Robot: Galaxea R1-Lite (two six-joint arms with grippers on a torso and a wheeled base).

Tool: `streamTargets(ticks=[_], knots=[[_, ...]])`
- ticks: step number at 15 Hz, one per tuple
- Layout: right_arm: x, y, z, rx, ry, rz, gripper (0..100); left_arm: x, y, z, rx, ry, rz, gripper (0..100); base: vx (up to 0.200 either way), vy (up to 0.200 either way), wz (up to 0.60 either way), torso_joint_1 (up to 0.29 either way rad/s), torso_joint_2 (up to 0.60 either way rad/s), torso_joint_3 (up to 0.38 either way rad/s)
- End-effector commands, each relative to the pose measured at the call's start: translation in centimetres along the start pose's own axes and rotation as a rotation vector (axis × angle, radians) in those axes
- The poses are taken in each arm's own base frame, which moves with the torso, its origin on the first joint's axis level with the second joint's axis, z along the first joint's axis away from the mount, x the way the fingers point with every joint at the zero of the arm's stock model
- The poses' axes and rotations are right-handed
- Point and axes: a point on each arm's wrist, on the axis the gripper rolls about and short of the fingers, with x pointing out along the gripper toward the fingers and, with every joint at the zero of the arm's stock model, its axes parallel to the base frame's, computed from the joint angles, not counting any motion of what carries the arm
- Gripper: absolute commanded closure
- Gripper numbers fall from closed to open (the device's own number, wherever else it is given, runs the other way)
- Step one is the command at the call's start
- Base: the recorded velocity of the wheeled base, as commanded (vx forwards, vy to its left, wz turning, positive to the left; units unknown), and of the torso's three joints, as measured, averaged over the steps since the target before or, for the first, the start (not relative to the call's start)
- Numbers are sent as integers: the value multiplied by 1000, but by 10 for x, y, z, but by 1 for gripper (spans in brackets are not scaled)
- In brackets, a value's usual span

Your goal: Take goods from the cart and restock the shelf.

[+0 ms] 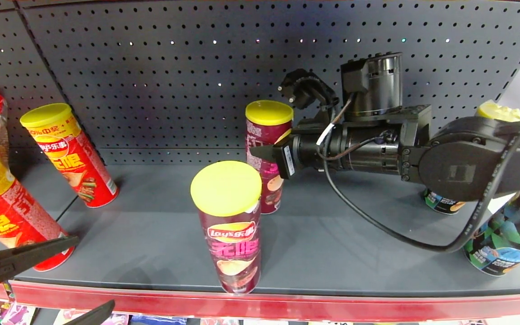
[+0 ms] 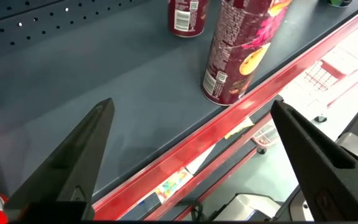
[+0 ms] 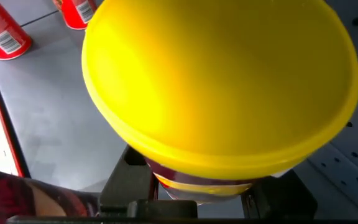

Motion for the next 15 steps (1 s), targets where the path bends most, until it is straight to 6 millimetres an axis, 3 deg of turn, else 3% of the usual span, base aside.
streamTargets(ticks=[1, 6, 7, 12, 15], knots=[[-1, 2, 0, -1, 0, 5, 100, 1, 0, 0, -2, 3, 0, 0, 0, 0, 0, 0, 0, 0], [0, 6, -1, -2, 3, 15, 100, 1, 0, -1, -3, 4, -2, 0, 0, 0, 0, 0, 0, 0], [0, 6, 0, -3, 0, 15, 0, 1, 0, -1, -2, 4, -3, 0, 0, 0, 0, 0, 0, 0], [-8, 12, 6, -4, -13, -6, 0, 1, 0, -2, -4, 10, -4, 0, 0, 0, 0, 0, 0, 0], [-36, 16, -1, -2, 9, -19, 0, 5, 1, -8, -16, 44, -3, 0, 0, 0, 0, 0, 0, 0]])
